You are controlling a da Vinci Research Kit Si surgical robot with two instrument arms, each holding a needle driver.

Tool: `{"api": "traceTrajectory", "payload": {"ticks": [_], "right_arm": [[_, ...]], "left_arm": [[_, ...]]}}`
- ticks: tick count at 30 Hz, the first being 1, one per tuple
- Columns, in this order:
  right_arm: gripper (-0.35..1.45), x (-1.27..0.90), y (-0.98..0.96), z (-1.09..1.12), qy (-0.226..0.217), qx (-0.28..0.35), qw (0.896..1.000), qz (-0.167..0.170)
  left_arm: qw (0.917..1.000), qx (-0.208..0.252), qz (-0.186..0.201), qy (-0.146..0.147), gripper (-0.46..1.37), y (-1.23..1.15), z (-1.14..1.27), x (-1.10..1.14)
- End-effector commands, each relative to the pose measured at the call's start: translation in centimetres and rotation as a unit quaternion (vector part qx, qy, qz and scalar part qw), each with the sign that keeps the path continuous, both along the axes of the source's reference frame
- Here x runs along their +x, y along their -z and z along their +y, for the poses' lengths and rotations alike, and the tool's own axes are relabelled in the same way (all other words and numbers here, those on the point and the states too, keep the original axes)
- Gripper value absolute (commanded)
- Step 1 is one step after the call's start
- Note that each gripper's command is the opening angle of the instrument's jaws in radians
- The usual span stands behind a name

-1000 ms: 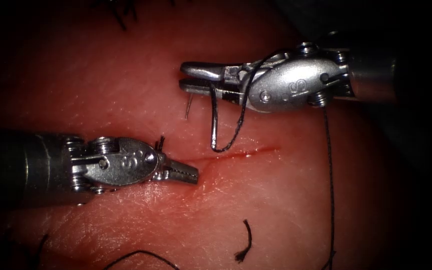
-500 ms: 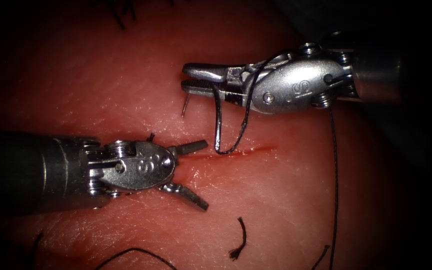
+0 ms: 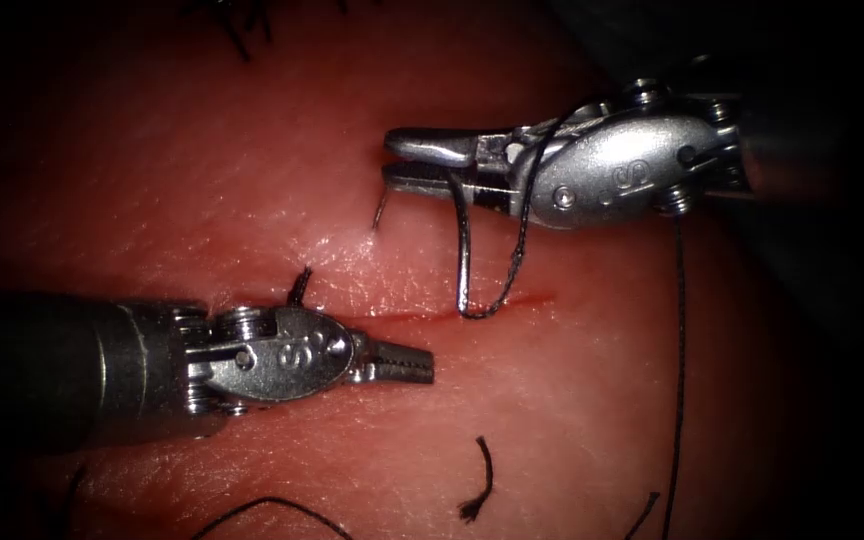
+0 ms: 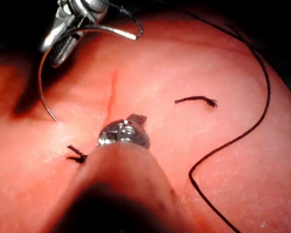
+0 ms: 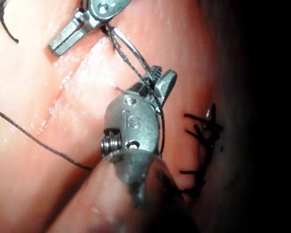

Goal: Wound Closure
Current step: Use the right gripper to throw the needle through the top of the wound

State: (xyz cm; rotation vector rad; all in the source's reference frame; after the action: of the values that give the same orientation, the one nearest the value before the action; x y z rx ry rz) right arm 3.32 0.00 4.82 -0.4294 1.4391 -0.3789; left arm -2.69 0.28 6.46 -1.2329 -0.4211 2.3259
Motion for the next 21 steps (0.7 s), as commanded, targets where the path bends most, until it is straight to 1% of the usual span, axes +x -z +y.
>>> {"api": "traceTrajectory", "payload": {"ticks": [1, 4, 8, 19, 21], "right_arm": [[-0.35, 0.02, 0.01, 0.01, -0.008, -0.012, 1.000, 0.003], [-0.35, 0.04, 0.00, 0.01, -0.010, -0.033, 0.999, 0.001], [-0.35, 0.06, -0.01, 0.01, -0.018, -0.053, 0.998, 0.002], [-0.35, 0.03, -0.01, 0.02, -0.022, -0.077, 0.997, 0.004], [-0.35, 0.03, 0.00, -0.02, -0.024, -0.077, 0.997, -0.007]], "left_arm": [[1.0000, 0.000, -0.002, -0.003, -0.35, -0.02, -0.03, -0.01], [1.0000, -0.001, -0.004, -0.006, -0.35, -0.06, -0.10, -0.04], [1.0000, -0.001, -0.004, -0.006, -0.35, -0.04, -0.11, -0.04], [0.9999, -0.004, -0.006, -0.010, -0.35, -0.07, -0.10, 0.01], [0.9999, -0.003, -0.006, -0.010, -0.35, -0.06, -0.10, 0.02]]}}
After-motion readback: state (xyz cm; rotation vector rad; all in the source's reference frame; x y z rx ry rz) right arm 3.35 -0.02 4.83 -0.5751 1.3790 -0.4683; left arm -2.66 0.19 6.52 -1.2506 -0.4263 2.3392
